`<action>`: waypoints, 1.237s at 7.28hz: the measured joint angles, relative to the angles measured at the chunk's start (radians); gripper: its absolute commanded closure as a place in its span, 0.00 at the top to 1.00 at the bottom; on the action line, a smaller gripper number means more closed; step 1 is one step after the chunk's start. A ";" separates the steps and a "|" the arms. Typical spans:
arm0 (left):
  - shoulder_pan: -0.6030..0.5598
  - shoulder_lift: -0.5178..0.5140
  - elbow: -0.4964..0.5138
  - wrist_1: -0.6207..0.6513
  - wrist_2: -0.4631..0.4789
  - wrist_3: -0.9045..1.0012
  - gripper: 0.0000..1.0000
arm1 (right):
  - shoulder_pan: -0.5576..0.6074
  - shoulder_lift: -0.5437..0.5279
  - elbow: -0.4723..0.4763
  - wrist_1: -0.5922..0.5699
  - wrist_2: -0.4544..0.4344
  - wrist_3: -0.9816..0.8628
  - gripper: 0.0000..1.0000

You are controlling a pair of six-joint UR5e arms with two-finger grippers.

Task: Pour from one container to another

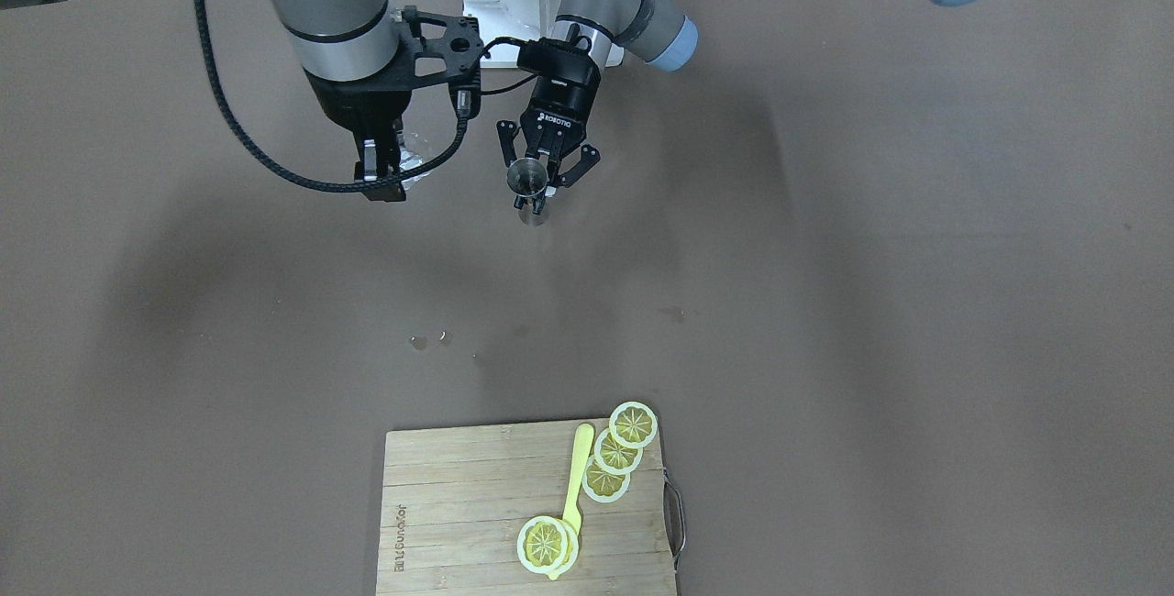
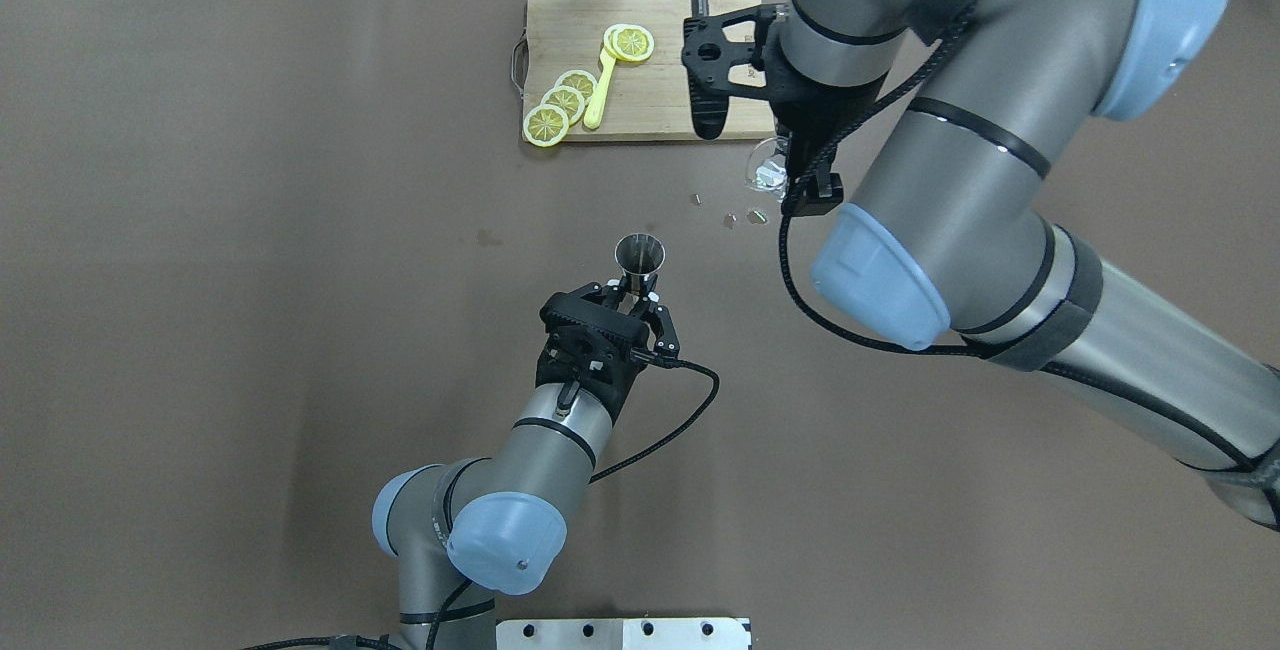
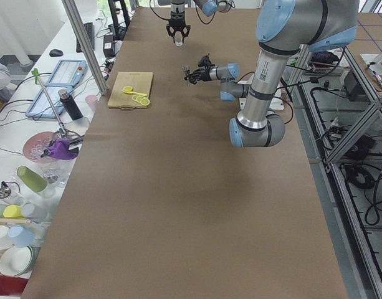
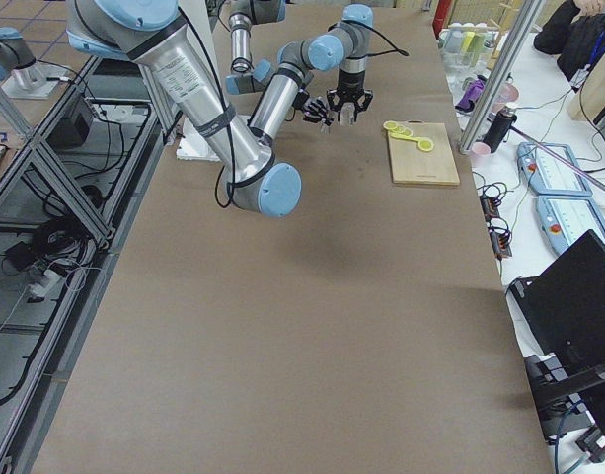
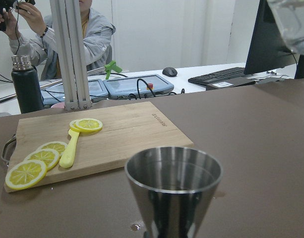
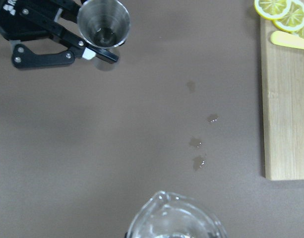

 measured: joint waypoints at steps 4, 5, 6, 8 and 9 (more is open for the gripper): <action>-0.016 0.073 -0.007 -0.237 0.000 0.193 0.00 | 0.061 -0.222 0.018 0.360 0.048 0.134 0.00; -0.015 0.109 -0.017 -0.319 0.000 0.250 0.00 | 0.086 -0.266 0.017 0.428 0.065 0.159 0.00; -0.011 0.169 -0.047 -0.368 0.000 0.273 0.00 | 0.104 -0.307 0.012 0.507 0.072 0.204 0.00; -0.010 0.280 -0.118 -0.399 0.001 0.286 0.00 | 0.123 -0.387 -0.001 0.688 0.076 0.313 0.00; -0.023 0.309 -0.135 -0.402 -0.001 0.295 0.00 | 0.126 -0.425 -0.012 0.781 0.076 0.358 0.00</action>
